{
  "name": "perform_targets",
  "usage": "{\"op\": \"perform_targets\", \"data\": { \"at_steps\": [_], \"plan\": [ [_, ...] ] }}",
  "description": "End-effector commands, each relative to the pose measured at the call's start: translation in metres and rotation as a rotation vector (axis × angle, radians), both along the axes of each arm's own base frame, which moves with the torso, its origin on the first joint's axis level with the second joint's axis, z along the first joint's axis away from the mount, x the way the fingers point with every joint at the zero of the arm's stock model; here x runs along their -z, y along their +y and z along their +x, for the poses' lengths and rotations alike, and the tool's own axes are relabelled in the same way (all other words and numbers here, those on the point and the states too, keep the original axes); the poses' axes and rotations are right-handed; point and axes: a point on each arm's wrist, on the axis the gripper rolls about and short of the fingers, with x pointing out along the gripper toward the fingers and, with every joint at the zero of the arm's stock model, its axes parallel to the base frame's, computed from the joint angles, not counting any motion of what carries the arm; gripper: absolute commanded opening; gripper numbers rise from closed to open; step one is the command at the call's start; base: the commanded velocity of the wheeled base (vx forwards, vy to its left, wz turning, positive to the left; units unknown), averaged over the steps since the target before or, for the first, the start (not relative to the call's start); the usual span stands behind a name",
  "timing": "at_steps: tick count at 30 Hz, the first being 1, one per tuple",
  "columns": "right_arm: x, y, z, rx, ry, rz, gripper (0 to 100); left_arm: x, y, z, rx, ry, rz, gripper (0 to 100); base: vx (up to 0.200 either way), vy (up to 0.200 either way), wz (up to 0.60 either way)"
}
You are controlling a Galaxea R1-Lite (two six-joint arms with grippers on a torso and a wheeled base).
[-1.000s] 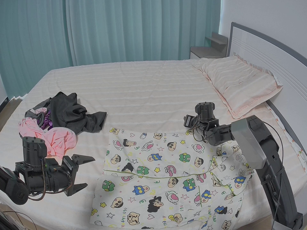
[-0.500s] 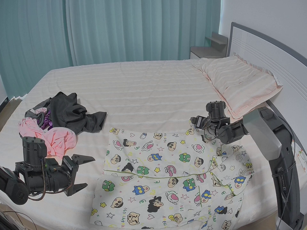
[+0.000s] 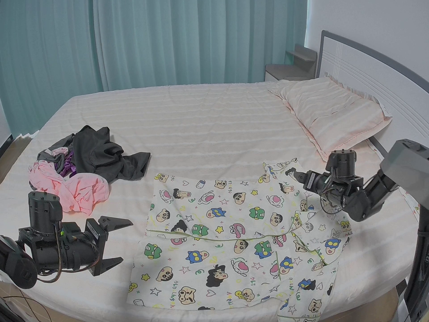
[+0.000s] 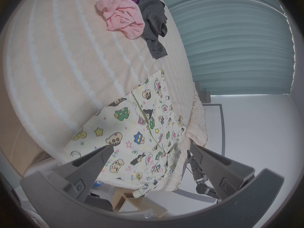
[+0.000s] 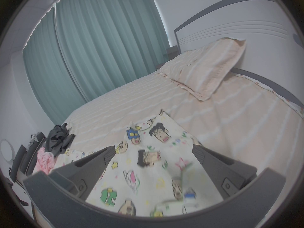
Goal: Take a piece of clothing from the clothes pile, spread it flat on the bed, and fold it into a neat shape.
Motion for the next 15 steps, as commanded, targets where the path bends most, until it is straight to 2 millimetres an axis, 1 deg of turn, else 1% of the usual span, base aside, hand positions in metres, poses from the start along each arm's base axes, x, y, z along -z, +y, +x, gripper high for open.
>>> {"op": "perform_targets", "data": {
  "at_steps": [1, 3, 5, 6, 7, 8, 9, 11, 12, 13, 14, 15],
  "plan": [
    [-0.051, -0.031, -0.102, 0.039, -0.080, 0.144, 100, -0.003, -0.004, -0.014, 0.044, -0.017, -0.012, 100, -0.200, 0.000, 0.00],
    [-0.049, -0.033, -0.119, 0.037, -0.060, 0.182, 100, -0.001, -0.003, -0.017, 0.047, -0.011, -0.008, 100, -0.200, 0.000, 0.00],
    [-0.044, -0.037, -0.141, 0.045, -0.033, 0.241, 100, 0.001, -0.003, -0.021, 0.049, -0.002, -0.003, 100, -0.200, 0.000, 0.00],
    [-0.043, -0.038, -0.146, 0.047, -0.026, 0.255, 100, 0.002, -0.002, -0.022, 0.049, 0.001, -0.002, 100, -0.200, 0.000, 0.00],
    [-0.043, -0.038, -0.146, 0.047, -0.026, 0.255, 100, 0.002, -0.002, -0.022, 0.049, 0.001, -0.002, 100, -0.200, 0.000, 0.00],
    [-0.036, -0.042, -0.165, 0.051, 0.003, 0.279, 100, 0.004, -0.001, -0.026, 0.047, 0.008, 0.003, 100, -0.200, 0.000, 0.00],
    [-0.031, -0.043, -0.174, 0.043, 0.026, 0.279, 100, 0.005, -0.001, -0.028, 0.050, 0.013, 0.003, 100, -0.200, 0.000, 0.00],
    [-0.024, -0.045, -0.185, 0.028, 0.056, 0.282, 100, 0.006, -0.001, -0.029, 0.053, 0.020, 0.004, 100, -0.200, 0.000, 0.00],
    [-0.024, -0.045, -0.185, 0.028, 0.056, 0.282, 100, 0.006, -0.001, -0.029, 0.053, 0.020, 0.004, 100, -0.200, 0.000, 0.00],
    [-0.016, -0.047, -0.196, 0.007, 0.099, 0.286, 100, 0.008, -0.001, -0.029, 0.057, 0.027, 0.017, 100, 0.000, 0.000, 0.00],
    [-0.016, -0.047, -0.196, 0.007, 0.099, 0.286, 100, 0.008, -0.001, -0.029, 0.057, 0.027, 0.017, 100, 0.000, 0.000, 0.00],
    [-0.011, -0.048, -0.203, -0.017, 0.135, 0.290, 100, 0.010, -0.002, -0.029, 0.065, 0.027, 0.030, 100, 0.000, 0.000, 0.00]
  ]
}}
